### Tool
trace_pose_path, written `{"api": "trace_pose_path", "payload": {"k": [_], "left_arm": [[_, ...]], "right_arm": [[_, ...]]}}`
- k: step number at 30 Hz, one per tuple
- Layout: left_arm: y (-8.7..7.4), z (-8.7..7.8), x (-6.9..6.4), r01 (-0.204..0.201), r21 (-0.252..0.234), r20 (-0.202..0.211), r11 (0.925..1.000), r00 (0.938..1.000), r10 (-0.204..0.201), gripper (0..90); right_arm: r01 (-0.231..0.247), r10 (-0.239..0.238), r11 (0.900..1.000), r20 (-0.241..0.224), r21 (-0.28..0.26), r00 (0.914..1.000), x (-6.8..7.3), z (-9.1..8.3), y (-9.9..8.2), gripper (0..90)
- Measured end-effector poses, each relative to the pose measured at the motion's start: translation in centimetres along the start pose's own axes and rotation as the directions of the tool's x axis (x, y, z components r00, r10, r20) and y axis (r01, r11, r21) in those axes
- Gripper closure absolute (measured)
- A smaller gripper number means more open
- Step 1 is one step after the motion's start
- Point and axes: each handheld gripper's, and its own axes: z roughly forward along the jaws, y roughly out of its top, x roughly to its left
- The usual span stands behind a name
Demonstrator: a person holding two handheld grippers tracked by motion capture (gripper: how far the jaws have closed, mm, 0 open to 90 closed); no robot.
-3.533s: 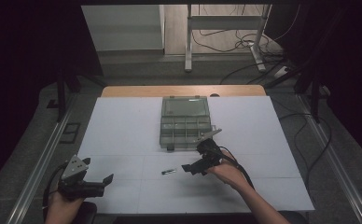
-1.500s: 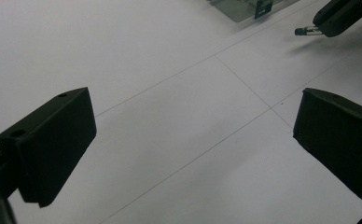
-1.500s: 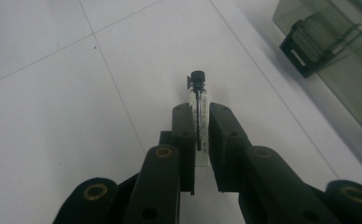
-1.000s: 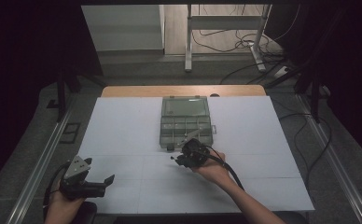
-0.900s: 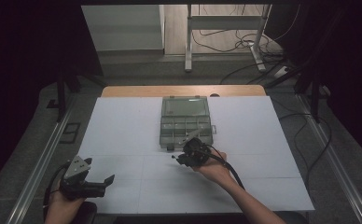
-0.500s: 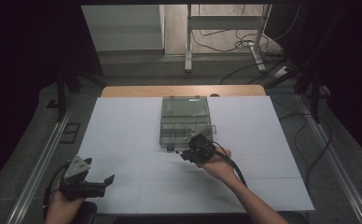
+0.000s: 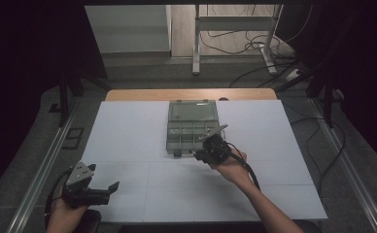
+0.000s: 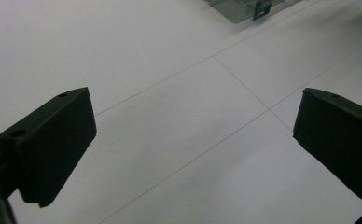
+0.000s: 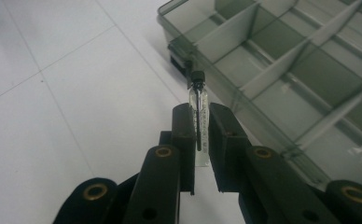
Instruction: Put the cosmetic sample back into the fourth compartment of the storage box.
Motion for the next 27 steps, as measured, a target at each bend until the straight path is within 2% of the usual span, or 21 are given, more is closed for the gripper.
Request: {"api": "trace_pose_path", "payload": {"k": [11,27], "left_arm": [[0.0,0.0,0.1,0.007,0.000,0.005,1.0000,1.0000,-0.007,0.0],[0.1,0.1,0.2,0.011,0.004,0.010,0.9999,0.9999,-0.011,0.0]], "right_arm": [[-0.048,0.049,0.9985,0.052,-0.025,0.9974,-1.8,-0.9,-0.2,79.8],[-0.094,0.099,0.9944,0.101,-0.047,0.9900,-3.8,-1.5,-0.3,79.8]]}}
